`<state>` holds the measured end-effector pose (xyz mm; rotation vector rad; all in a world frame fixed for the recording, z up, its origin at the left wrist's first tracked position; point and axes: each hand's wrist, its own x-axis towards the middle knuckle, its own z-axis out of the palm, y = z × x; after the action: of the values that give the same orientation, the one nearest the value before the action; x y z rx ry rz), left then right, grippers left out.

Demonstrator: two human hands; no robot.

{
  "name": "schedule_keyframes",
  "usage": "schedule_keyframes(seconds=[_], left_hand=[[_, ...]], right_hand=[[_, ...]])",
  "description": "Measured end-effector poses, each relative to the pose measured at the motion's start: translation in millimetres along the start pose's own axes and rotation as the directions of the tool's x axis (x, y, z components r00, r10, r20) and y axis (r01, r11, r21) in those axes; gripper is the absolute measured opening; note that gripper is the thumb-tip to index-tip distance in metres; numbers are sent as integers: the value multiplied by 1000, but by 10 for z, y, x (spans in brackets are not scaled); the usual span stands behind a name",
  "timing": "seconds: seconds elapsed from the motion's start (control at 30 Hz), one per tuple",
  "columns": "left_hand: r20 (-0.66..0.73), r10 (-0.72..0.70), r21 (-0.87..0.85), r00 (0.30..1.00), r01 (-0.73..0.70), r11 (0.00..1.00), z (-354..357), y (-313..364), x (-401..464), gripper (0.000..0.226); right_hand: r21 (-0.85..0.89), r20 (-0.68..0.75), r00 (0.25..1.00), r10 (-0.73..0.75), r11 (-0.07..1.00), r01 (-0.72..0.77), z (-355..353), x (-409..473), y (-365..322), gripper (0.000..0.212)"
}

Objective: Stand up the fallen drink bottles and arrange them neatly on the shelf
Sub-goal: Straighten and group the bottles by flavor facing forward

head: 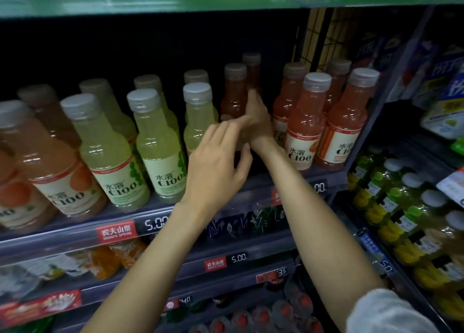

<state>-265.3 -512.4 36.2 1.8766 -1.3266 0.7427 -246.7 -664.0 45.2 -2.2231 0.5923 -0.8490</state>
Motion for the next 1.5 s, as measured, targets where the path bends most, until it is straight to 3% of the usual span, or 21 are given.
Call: schedule_keyframes(seconds=[0.1,0.27,0.37,0.5,0.63,0.73,0.83,1.03,1.27,1.37,1.5], left_hand=[[-65,-67,-178,996,55,983,2,57,29,42],[-243,-206,-598,948,21,802,195,184,84,29],[-199,-307,-681,931,95,727,483,194,231,31],[-123,-527,-645,841,336,687,943,72,520,49],[-62,-584,-285,810,546,788,1342,-88,758,65],[23,-600,-164,800,595,787,1527,-253,867,82],[89,-620,-179,780,624,760,1595,-400,989,91],[57,-623,-204,780,620,757,1591,-375,902,76],[-73,-695,-561,715,547,621,1449,-176,486,94],[11,-674,-627,738,530,570,1409,-153,378,104],[67,-623,-616,779,524,588,1336,-179,312,95]], right_hand=[[170,-148,988,-37,984,63,-106,-342,73,69],[326,-421,905,60,941,89,-347,-1096,179,81],[373,-470,880,63,918,134,-581,-1391,256,81],[398,-484,873,66,905,152,-831,-1599,337,72],[407,-498,864,70,899,162,-964,-1651,399,68],[387,-497,866,63,909,156,-981,-1642,453,71],[378,-479,876,58,914,146,-1002,-1602,500,75],[395,-451,891,59,908,140,-997,-1554,555,79],[411,-457,886,73,901,138,-954,-1532,529,75],[414,-453,888,78,901,132,-936,-1520,517,75],[415,-448,890,82,901,126,-918,-1516,496,74]])
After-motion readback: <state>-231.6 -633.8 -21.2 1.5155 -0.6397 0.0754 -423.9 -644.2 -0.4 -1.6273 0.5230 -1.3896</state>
